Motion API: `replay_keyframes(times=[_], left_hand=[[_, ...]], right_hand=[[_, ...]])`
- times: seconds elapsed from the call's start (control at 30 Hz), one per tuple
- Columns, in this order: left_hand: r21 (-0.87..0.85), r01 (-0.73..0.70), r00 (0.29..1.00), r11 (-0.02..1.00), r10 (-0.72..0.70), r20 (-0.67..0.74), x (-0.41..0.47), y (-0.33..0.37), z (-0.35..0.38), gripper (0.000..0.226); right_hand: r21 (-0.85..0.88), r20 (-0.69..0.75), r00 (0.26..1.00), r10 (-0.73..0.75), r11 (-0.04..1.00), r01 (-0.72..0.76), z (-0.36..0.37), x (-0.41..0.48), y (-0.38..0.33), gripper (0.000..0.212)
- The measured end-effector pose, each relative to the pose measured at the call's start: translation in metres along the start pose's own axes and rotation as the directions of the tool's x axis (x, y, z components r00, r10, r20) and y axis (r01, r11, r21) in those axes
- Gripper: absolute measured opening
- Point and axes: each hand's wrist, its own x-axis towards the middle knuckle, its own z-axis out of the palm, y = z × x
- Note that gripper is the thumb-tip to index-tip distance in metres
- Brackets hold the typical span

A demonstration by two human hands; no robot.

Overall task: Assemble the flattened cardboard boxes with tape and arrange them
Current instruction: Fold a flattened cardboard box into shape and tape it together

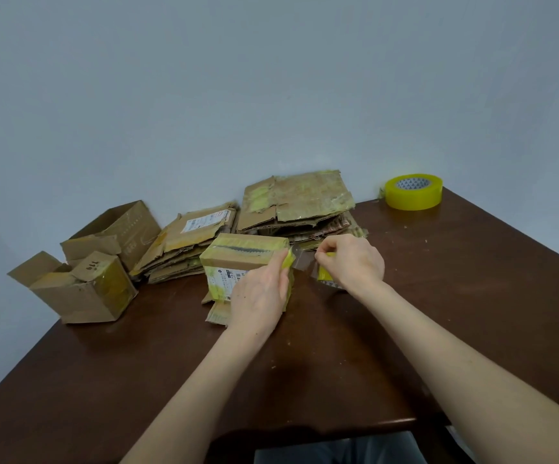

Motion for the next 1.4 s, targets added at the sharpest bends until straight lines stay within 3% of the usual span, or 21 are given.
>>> replay_keyframes(times=[0.87, 0.97, 1.07, 1.2, 1.4], left_hand=[[0.123, -0.033, 0.997, 0.992, 0.023, 0.076, 0.011, -0.001, 0.007, 0.037], [0.102, 0.023, 0.999, 0.995, -0.027, 0.043, 0.008, -0.004, 0.001, 0.031], [-0.028, 0.087, 0.996, 0.996, -0.086, 0.018, 0.004, -0.005, -0.005, 0.026], [-0.096, 0.073, 0.997, 0.993, -0.073, -0.003, 0.004, -0.002, -0.006, 0.022], [-0.031, 0.039, 0.998, 0.999, -0.037, 0.047, 0.003, 0.0, 0.002, 0.023]], right_hand=[[-0.036, -0.052, 0.999, -0.005, 0.999, 0.003, -0.001, -0.012, -0.005, 0.019], [-0.05, -0.036, 0.999, -0.001, 0.999, -0.001, -0.003, -0.011, -0.004, 0.018], [-0.027, -0.017, 1.0, 0.023, 0.999, -0.023, -0.003, -0.007, -0.005, 0.017], [-0.042, -0.021, 0.999, 0.025, 0.999, -0.026, -0.001, -0.006, -0.007, 0.015], [-0.072, -0.039, 0.999, -0.015, 0.997, 0.012, -0.002, -0.008, -0.007, 0.017]])
